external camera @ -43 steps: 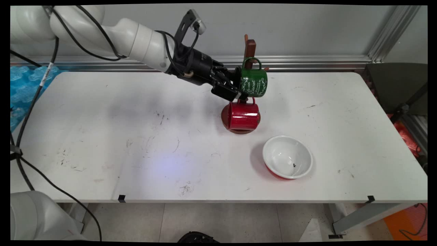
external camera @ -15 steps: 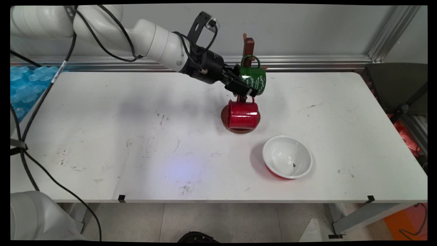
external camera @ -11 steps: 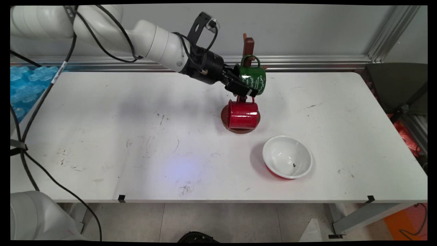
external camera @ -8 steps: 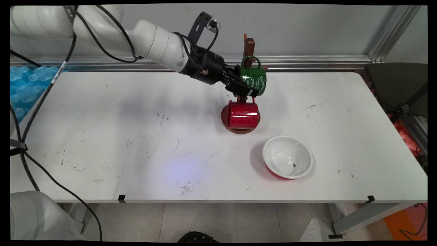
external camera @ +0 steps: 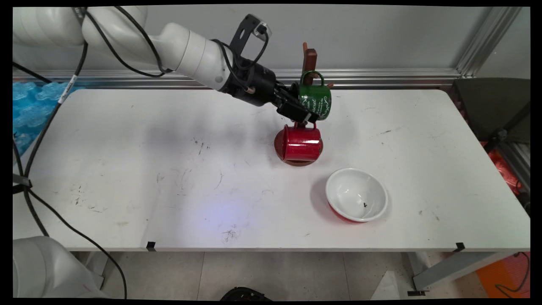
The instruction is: Pick up the green mug from the rack
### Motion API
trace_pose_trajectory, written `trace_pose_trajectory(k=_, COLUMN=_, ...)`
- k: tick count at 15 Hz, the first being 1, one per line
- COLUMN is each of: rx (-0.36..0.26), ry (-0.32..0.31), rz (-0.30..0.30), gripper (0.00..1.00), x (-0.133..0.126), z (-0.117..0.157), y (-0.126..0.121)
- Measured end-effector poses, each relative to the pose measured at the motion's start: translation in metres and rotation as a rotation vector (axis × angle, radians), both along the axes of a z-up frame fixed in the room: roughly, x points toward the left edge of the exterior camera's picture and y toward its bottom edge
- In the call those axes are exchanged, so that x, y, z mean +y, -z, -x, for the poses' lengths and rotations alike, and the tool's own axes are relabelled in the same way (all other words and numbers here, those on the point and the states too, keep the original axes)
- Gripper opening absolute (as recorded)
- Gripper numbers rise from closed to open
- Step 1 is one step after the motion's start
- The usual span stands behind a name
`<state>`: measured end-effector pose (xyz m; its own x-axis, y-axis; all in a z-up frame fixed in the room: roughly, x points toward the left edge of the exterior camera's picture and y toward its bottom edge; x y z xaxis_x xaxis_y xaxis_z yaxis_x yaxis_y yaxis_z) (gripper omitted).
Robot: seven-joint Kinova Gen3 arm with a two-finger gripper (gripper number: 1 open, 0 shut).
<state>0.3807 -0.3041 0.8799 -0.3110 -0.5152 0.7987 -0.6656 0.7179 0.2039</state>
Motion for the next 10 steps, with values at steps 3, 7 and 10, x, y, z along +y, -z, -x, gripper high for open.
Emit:
trace_pose_trajectory(k=3, rx=-0.004, ry=-0.001, rz=0.001, gripper=1.00, x=0.0021, z=-0.0006, y=-0.0029)
trace_pose_trajectory(k=7, rx=-0.008, ry=-0.006, rz=0.006, gripper=1.00, x=0.0019, z=-0.0016, y=-0.0062)
trace_pose_trajectory(k=10, rx=-0.009, ry=-0.009, rz=0.013, gripper=1.00, x=0.0002, z=-0.0022, y=-0.0085)
